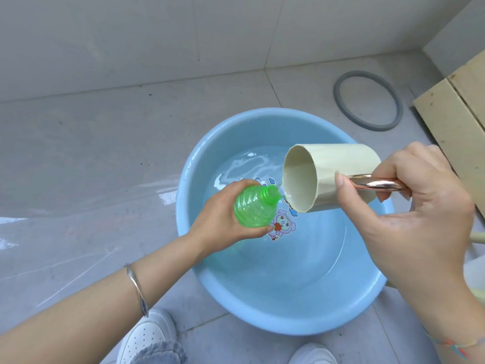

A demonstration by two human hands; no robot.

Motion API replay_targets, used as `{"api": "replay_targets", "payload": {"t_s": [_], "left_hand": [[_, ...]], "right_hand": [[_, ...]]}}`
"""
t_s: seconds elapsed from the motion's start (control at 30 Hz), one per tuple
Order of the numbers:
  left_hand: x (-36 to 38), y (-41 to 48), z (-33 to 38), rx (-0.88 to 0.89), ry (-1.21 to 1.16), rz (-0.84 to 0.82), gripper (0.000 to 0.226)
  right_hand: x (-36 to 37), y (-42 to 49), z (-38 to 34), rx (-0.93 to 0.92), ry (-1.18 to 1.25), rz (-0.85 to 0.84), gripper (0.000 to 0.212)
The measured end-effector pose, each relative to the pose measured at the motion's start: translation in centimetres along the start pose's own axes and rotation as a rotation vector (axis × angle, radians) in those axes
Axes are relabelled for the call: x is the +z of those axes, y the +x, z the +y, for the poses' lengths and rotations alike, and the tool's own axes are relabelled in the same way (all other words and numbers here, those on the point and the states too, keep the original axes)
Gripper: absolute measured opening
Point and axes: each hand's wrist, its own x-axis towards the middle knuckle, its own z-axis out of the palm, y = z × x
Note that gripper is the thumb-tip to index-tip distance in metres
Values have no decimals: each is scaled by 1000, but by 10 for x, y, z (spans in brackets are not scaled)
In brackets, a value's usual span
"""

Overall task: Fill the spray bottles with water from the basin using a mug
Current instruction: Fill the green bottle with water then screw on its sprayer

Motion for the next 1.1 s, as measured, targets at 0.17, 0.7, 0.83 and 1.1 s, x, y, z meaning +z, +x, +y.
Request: {"api": "replay_targets", "payload": {"t_s": [0.17, 0.7, 0.83, 1.1], "left_hand": [[0, 0, 0, 11, -8, 4, 72], [0, 0, -1, 13, 0, 4, 72], [0, 1, -2, 12, -9, 1, 71], [0, 0, 0, -1, -15, 2, 71]], "right_hand": [[2, 2, -3, -79, -35, -6, 33], [11, 3, -5, -415, -177, -25, 32], [13, 2, -5, -428, -171, -34, 32], [7, -2, 33, 188, 65, 75, 37]]}}
